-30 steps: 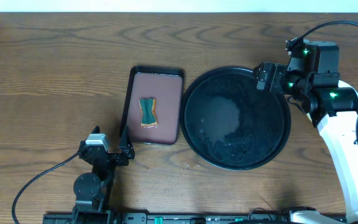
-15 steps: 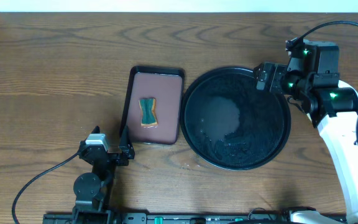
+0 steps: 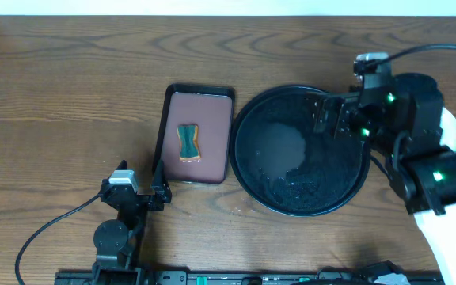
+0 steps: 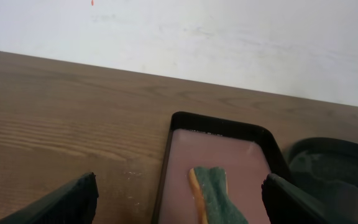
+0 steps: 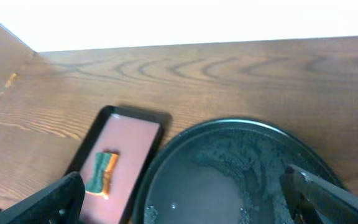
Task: Clean dirty plates on tray and stack at the side
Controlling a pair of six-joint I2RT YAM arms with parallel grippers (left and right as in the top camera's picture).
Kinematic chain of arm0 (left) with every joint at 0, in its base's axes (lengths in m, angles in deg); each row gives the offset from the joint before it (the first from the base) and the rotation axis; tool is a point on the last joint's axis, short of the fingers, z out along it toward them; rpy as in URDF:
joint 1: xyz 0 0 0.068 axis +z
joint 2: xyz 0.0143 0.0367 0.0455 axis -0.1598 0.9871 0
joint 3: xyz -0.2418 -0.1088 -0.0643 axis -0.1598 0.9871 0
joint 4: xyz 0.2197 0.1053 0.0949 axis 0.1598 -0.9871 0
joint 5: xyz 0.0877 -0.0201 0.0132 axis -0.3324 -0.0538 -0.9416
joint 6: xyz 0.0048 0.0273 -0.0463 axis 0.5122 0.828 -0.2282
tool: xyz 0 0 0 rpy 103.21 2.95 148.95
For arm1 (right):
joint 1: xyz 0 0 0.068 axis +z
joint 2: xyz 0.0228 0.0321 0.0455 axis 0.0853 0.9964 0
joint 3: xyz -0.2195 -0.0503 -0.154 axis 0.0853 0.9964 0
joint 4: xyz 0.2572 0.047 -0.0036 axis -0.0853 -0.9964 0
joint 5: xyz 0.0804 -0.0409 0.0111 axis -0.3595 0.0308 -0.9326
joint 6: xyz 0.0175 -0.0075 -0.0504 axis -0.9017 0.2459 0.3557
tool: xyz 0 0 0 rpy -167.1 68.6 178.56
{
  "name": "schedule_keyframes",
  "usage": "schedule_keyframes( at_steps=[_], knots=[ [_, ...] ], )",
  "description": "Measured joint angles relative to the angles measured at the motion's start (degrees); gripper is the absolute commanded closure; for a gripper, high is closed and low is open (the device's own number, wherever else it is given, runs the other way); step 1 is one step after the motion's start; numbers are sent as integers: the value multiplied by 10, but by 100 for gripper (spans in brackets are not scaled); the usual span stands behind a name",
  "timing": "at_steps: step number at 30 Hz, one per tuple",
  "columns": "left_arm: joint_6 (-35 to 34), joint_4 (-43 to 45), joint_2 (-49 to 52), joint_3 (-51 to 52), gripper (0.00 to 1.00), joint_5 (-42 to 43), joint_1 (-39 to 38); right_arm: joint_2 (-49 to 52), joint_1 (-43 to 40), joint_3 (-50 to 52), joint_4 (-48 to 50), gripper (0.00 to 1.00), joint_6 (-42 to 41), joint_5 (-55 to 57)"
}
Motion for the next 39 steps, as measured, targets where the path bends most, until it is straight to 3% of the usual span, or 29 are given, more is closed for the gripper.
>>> schedule_keyframes(
  at_steps=[7,17,23,29,39],
  knots=[
    [0,0,0,0,15,0,0,-54,0,0,-5,1,-2,0],
    [0,-1,0,-1,15,0,0,-129,-2,28,62,1,-38,17],
    [0,-2,0,-1,15,0,0,-224,-21,179,67,1,5,124],
    [0,-3,2,-2,15,0,0,-386,-66,364,66,1,28,235],
    [0,-3,2,-2,15,0,0,-594,-105,530,113,1,34,276]
  ],
)
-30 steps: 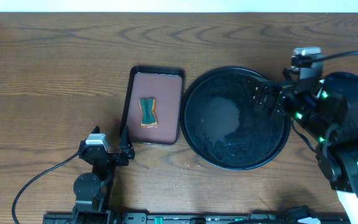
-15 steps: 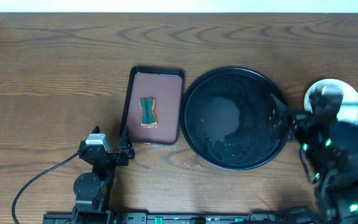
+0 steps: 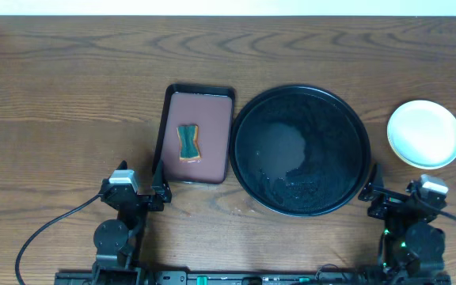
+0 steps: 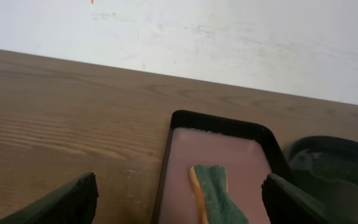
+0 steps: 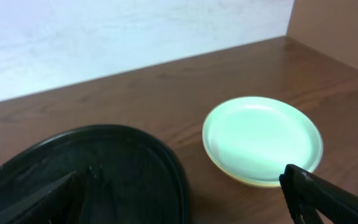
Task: Clean dirty plates on tray and stack at the side
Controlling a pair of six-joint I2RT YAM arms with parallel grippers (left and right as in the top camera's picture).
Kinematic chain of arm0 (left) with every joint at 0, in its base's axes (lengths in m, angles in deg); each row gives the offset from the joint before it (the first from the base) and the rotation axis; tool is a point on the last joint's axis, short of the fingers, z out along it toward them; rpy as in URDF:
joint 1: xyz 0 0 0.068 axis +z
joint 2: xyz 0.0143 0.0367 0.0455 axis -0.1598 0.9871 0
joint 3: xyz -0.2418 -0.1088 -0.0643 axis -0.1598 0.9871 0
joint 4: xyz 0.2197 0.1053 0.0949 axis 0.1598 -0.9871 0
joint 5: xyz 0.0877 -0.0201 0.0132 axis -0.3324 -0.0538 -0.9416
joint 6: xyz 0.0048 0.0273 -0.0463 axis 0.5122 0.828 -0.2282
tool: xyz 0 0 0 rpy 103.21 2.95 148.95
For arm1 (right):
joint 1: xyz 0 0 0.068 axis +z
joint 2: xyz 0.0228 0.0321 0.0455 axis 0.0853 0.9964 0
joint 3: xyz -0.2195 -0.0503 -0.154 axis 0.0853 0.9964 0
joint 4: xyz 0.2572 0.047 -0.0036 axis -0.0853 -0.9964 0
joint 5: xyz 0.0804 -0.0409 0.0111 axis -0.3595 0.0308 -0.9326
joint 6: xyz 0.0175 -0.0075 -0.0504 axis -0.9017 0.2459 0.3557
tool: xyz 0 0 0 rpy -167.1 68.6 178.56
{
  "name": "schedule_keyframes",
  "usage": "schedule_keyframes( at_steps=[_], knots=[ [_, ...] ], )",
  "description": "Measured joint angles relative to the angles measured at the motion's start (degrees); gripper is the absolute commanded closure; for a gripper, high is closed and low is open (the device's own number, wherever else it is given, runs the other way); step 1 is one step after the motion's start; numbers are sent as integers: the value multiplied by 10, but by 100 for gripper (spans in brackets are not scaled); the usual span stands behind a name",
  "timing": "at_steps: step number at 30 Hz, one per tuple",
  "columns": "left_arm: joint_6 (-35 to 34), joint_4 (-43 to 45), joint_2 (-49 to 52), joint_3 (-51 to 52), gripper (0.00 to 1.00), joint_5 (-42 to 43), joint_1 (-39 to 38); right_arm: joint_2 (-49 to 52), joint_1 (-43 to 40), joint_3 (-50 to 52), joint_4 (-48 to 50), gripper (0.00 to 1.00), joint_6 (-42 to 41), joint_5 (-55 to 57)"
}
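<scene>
A round black tray (image 3: 300, 150) lies mid-table, wet and holding no plate; its rim also shows in the right wrist view (image 5: 135, 162). A white plate (image 3: 424, 133) sits on the wood to the tray's right (image 5: 263, 140). A green and orange sponge (image 3: 188, 142) lies in a small black rectangular dish (image 3: 167, 119), seen too in the left wrist view (image 4: 216, 196). My left gripper (image 3: 137, 190) is open at the near edge, below the dish. My right gripper (image 3: 394, 194) is open at the near right, below the plate.
The wooden table runs to a pale wall at the back. A brown panel (image 5: 340, 31) stands at the far right corner. Cables trail from both arm bases along the front edge.
My right arm was raised over the tray's right rim; now it rests low at the near right edge, open. The white plate, then mostly hidden under the arm, shows in full. Left arm unchanged.
</scene>
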Motion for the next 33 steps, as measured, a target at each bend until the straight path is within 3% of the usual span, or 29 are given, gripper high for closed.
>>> schedule_keyframes(
  at_steps=[14,33],
  knots=[
    [0,0,0,0,15,0,0,-34,0,151,213,1,0,-42],
    [0,0,0,0,15,0,0,-34,0,158,221,1,0,-49]
  ],
)
